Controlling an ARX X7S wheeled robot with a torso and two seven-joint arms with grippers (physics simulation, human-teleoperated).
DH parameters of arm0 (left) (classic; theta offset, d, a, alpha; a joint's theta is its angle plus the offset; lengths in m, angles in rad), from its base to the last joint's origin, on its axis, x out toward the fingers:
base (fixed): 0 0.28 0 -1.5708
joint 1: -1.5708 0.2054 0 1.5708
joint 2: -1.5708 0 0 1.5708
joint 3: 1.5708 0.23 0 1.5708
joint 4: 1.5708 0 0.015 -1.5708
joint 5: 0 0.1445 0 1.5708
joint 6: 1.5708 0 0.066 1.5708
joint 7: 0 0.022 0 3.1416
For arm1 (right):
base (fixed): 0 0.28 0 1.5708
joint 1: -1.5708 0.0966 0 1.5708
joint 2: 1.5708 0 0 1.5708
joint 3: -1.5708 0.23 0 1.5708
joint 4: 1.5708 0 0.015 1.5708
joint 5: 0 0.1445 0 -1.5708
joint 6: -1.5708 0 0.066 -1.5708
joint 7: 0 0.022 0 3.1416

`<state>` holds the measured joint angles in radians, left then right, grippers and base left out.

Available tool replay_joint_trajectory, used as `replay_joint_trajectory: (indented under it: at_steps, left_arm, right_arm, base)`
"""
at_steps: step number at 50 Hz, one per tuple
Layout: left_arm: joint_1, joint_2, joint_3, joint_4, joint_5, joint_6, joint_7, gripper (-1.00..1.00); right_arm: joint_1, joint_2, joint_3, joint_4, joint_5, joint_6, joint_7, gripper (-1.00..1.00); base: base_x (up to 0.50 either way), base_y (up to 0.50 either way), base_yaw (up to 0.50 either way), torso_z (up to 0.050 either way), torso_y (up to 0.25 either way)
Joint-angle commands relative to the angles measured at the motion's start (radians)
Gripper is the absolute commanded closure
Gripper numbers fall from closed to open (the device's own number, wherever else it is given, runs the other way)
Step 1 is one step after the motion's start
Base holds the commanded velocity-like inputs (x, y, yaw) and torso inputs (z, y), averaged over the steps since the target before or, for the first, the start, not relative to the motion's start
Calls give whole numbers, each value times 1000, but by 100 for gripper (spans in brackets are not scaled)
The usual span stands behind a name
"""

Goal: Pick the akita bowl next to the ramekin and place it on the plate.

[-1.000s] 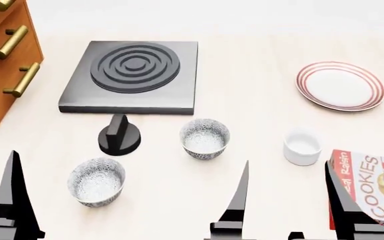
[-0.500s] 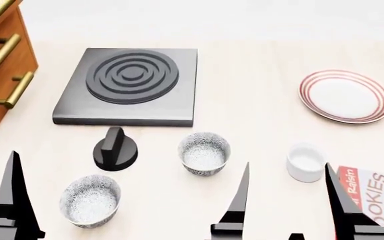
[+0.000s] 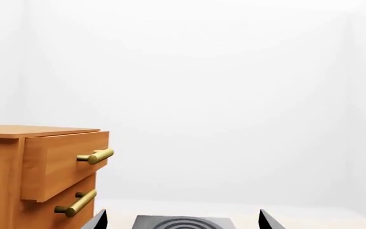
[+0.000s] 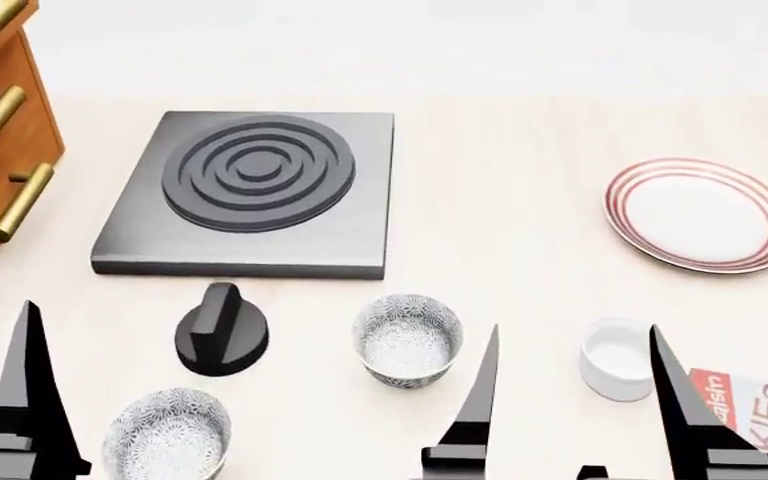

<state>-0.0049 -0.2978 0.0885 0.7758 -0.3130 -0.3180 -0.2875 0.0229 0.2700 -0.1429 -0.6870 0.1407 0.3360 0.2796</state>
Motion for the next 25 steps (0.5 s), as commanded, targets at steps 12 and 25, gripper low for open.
replay_joint_trajectory:
  at_steps: [12, 25]
  left_arm:
    - [-1, 4, -17, -1, 7, 6, 7, -100]
    - [-1, -4, -10, 0, 5, 10, -1, -100]
  right_arm:
    - [0, -7, 10, -3, -12, 1, -1, -100]
    - [-3, 1, 4, -5, -7, -2, 8, -100]
  base:
    - [133, 0, 0, 0, 0]
    - [133, 0, 0, 0, 0]
